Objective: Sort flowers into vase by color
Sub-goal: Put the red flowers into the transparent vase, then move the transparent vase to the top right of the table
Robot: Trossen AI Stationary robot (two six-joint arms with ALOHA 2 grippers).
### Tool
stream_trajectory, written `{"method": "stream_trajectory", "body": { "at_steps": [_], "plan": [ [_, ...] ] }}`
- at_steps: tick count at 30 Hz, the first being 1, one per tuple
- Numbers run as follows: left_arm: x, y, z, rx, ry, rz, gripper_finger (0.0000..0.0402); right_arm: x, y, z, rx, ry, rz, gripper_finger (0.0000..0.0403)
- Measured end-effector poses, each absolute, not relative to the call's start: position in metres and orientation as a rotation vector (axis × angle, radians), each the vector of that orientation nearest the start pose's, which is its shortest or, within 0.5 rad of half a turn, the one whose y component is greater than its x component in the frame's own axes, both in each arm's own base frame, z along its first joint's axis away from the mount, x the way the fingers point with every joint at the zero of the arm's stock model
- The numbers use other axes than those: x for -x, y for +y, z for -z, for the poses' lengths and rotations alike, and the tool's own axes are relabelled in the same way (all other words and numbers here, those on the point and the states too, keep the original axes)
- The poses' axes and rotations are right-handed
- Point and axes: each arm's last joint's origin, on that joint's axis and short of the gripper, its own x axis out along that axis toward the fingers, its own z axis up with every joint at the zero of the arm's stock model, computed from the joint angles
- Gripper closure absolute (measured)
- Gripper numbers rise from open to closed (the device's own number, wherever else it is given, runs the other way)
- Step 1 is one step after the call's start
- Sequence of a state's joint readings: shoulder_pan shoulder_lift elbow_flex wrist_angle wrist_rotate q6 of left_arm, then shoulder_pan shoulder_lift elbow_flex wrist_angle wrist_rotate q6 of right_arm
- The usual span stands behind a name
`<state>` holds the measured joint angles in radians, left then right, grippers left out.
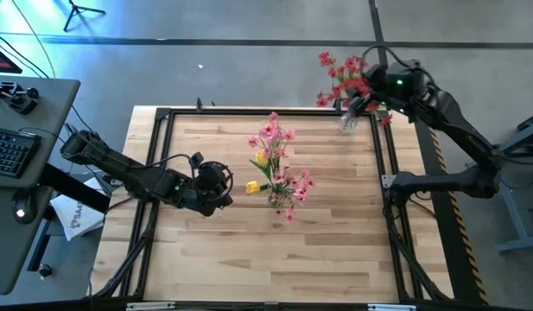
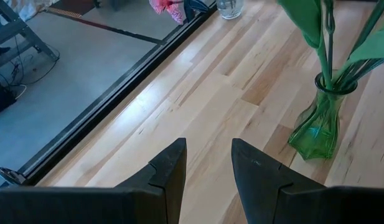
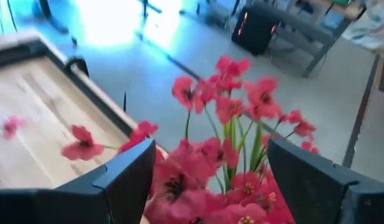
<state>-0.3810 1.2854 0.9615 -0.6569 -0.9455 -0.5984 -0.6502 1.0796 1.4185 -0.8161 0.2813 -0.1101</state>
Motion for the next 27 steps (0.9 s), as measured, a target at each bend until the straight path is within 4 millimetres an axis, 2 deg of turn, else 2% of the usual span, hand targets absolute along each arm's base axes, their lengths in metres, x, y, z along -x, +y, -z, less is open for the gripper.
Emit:
{"method": "stream_trajectory", "body": {
  "at_steps": [4,9,12,15,17,19,24,27],
  "plan": [
    [-0.237,-0.069,-0.266,-0.060,0.577,-0.708,0.0284,-0.139,-0.110,-0.443,0.030,0.432,0.843,0.0097],
    [-0.237,-0.069,-0.266,-0.064,0.577,-0.706,0.0284,-0.139,-0.088,-0.451,0.021,0.345,0.665,0.0096],
    [-0.237,-0.069,-0.266,-0.068,0.579,-0.705,0.0284,-0.145,-0.074,-0.448,0.013,0.373,0.551,0.0096],
    [-0.237,-0.069,-0.266,-0.068,0.579,-0.705,0.0284,-0.154,-0.059,-0.435,-0.010,0.437,0.451,0.0096],
    [-0.237,-0.069,-0.266,-0.068,0.579,-0.705,0.0284,-0.162,-0.051,-0.418,-0.019,0.494,0.391,0.0096],
    [-0.237,-0.069,-0.266,-0.068,0.580,-0.705,0.0284,-0.171,-0.045,-0.392,-0.029,0.576,0.354,0.0096],
    [-0.237,-0.069,-0.266,-0.069,0.581,-0.705,0.0284,-0.176,-0.040,-0.312,-0.134,0.799,0.349,0.0096],
    [-0.237,-0.069,-0.266,-0.069,0.581,-0.705,0.0284,-0.175,-0.041,-0.263,-0.241,0.884,0.432,0.0096]
  ]
}}
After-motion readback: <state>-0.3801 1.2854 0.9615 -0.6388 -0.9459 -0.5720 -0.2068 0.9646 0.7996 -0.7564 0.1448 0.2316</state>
